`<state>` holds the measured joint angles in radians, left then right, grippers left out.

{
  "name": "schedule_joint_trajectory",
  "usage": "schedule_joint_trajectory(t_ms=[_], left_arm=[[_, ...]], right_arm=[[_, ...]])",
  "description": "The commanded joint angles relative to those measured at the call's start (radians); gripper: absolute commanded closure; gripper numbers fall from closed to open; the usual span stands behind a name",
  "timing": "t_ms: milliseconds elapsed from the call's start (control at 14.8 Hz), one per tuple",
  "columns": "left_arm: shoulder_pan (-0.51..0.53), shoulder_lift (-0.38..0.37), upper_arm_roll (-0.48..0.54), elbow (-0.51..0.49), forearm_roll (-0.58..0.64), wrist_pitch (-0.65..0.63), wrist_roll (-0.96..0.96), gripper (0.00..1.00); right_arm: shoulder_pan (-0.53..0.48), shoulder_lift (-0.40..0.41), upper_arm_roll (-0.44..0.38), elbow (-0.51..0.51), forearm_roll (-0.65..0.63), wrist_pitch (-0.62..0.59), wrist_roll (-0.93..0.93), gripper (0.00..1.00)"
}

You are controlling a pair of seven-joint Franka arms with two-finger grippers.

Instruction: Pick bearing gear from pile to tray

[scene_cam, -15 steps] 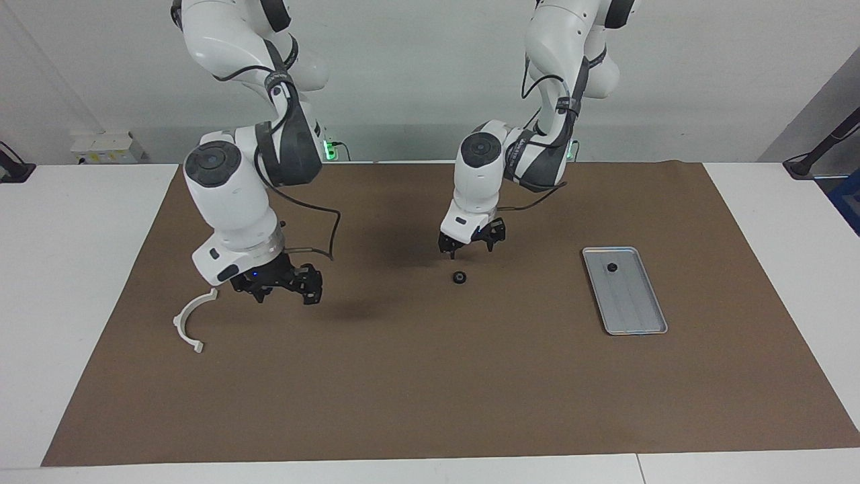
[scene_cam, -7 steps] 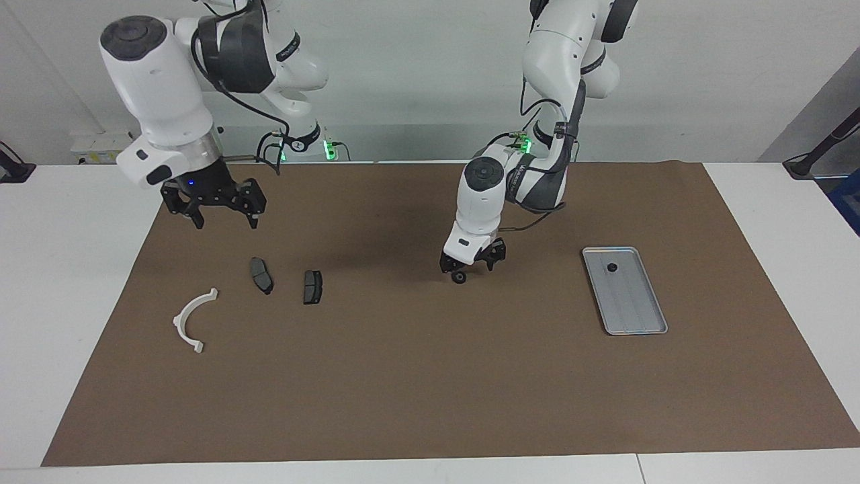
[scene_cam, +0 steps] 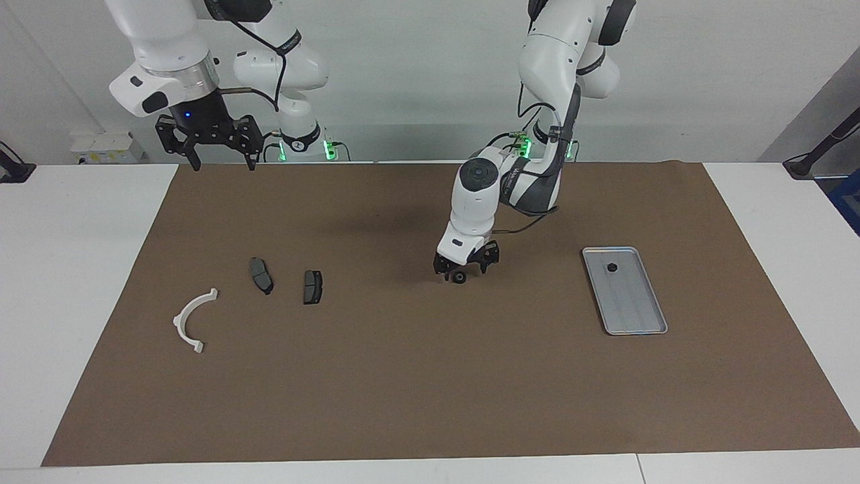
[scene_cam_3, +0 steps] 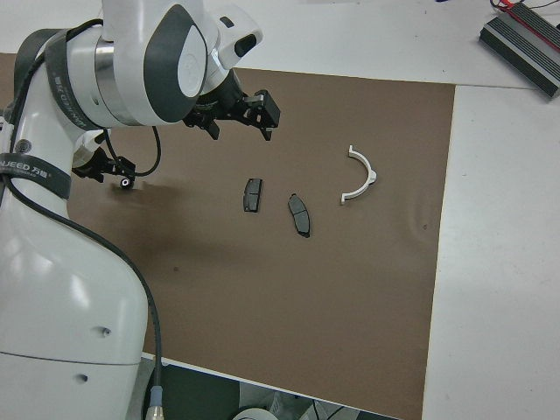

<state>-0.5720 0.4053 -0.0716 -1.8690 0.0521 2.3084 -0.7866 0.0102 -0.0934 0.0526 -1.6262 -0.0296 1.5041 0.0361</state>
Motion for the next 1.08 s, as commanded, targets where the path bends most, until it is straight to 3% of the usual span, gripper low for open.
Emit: schedule_joint_trajectory(t_ms=[0, 271, 339, 406, 542, 610, 881, 1016], left_arm=[[-0.019, 0.02, 0.009, -0.007, 0.003, 0.054, -0.013, 0.01], [-0.02, 0.038, 0.01, -0.007, 0.005, 0.068, -0.014, 0.05], [-0.02, 0.038, 0.01, -0.007, 0.005, 0.066, -0.014, 0.17], [-0.019, 0.038, 0.01, -0.007, 0.005, 0.057, -0.014, 0.45], [-0.017, 0.036, 0.009, -0.003, 0.005, 0.037, -0.011, 0.91], [-0.017, 0.036, 0.01, 0.004, 0.003, 0.013, -0.011, 1.0], [0.039, 0.018, 0.009, 0.077, 0.005, -0.127, 0.018, 1.0], [0.099, -0.043, 0.007, 0.097, 0.003, -0.219, 0.102, 1.0]], right_arm=[[-0.006, -0.012, -0.007, -0.02, 0.043, -0.016, -0.012, 0.0], [-0.001, -0.011, -0.005, -0.02, 0.056, -0.015, 0.028, 0.0], [-0.002, -0.011, -0.005, -0.02, 0.056, -0.012, 0.028, 0.0], [-0.003, -0.011, -0.005, -0.02, 0.056, -0.007, 0.03, 0.0], [-0.003, -0.008, -0.002, -0.021, 0.057, -0.004, 0.033, 0.0], [-0.003, -0.008, -0.001, -0.02, 0.057, -0.004, 0.031, 0.0], [-0.006, -0.008, 0.003, -0.02, 0.054, -0.004, 0.031, 0.0], [-0.025, -0.006, 0.022, -0.015, 0.054, -0.004, 0.031, 0.0]])
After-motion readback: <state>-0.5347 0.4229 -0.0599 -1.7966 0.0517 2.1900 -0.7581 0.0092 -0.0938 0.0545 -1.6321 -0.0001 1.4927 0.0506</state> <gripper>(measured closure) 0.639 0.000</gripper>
